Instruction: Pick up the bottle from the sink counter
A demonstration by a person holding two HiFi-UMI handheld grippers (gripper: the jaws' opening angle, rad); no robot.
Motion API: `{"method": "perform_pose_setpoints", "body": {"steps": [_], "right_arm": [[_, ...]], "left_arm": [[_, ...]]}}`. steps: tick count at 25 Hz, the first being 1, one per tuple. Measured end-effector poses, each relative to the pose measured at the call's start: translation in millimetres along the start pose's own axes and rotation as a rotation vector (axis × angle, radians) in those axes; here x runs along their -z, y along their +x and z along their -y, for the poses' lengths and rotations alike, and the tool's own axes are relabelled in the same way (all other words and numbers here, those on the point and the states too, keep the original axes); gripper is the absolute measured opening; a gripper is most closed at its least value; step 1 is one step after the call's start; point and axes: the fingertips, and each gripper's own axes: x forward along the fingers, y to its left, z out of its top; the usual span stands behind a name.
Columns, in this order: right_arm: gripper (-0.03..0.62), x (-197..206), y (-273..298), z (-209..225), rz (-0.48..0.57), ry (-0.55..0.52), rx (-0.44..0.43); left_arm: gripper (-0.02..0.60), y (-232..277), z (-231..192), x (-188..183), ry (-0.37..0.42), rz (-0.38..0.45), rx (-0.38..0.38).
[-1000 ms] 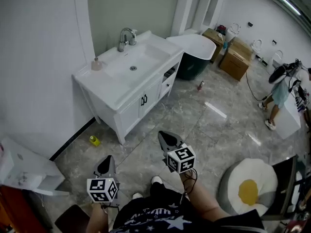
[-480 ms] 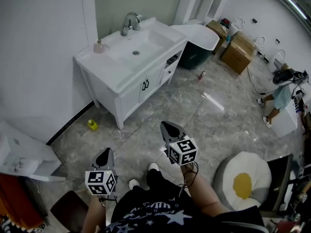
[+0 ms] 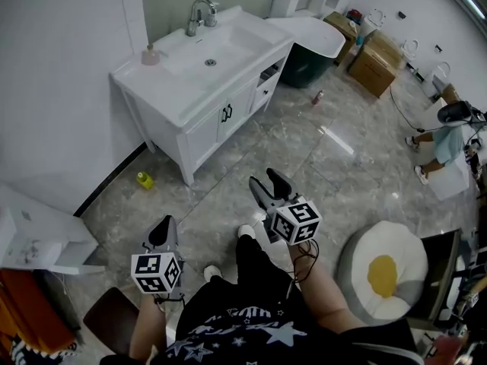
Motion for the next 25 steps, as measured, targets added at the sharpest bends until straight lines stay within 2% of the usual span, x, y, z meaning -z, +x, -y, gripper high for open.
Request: {"method": "perform_pose_setpoints", "body": {"steps": [3,7,18,25], "right_arm": [[0.269,2.0,13.1,14.2,0.004,0.037,-0.021],[0.307,0.2,45.7,43.8,-0.009,0.064,-0.065],[0.319,-60.9,149.0,159.3,0.005,0.075,-0.195],[0.319,-72.5,191.0,191.5,-0.024,0.059,-0.298]], "left_arm": [[0.02,15.5,4.1,-2.6,0.02,-0.015,-0.009],[0.02,49.3,4.1,-17.0,0.024,-0.019,-0.053],[0.02,177.4,30.7,-94.6,0.038,0.026,-0.167],[0.02,206.0,32.3,-113.7,0.055,0.042,-0.292]]}}
